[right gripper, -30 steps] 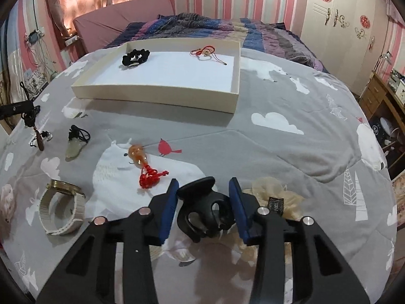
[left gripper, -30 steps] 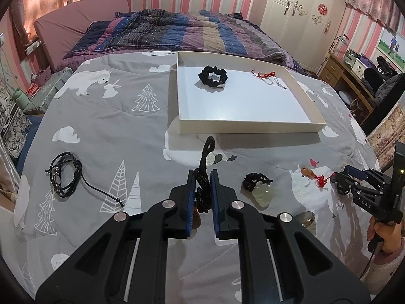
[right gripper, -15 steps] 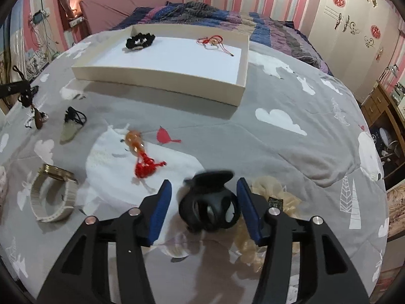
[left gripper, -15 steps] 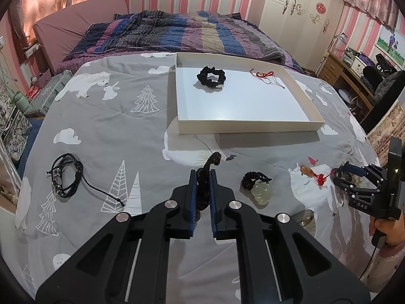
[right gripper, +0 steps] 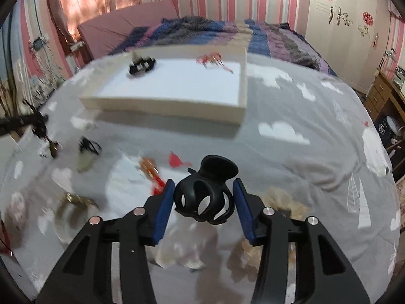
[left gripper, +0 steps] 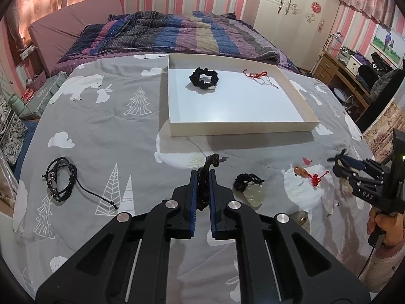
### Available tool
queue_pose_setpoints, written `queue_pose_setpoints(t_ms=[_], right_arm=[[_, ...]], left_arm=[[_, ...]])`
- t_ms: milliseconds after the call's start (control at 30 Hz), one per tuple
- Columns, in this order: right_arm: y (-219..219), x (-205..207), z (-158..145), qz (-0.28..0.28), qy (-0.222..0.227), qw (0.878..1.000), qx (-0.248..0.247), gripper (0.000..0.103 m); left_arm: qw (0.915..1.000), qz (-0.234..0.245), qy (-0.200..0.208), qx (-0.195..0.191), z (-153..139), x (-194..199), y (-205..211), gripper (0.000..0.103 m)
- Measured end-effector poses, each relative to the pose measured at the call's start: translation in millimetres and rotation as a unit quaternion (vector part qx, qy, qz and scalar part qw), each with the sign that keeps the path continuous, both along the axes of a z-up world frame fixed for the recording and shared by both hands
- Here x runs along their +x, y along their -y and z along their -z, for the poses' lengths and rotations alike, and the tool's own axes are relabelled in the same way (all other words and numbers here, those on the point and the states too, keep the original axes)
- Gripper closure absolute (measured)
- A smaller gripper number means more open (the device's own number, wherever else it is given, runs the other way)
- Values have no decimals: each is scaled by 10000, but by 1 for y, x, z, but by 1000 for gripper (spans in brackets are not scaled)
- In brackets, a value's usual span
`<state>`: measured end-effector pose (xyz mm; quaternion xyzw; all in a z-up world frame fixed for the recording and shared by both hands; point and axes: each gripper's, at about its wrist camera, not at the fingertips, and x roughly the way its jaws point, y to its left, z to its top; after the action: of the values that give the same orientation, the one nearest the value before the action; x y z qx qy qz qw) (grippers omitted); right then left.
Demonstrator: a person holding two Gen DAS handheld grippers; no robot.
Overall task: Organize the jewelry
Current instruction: 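Carry the amber pendant with the left tool while the right tool carries the claw clip into the tray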
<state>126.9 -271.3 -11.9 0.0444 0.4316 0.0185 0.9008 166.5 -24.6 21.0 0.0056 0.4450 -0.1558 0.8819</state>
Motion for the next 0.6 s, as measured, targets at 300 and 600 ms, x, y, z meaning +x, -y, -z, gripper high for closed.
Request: queue_pose_setpoints(t_ms=[300,600], right_arm=[[-8,36,-37,-21,471,9981,385,55],[-14,103,-68,22,533,9979,375,55]], left_arm=[[9996,138,161,-183,-23,10,6,97],[9983,125,181,-536,-53,81,19,97]])
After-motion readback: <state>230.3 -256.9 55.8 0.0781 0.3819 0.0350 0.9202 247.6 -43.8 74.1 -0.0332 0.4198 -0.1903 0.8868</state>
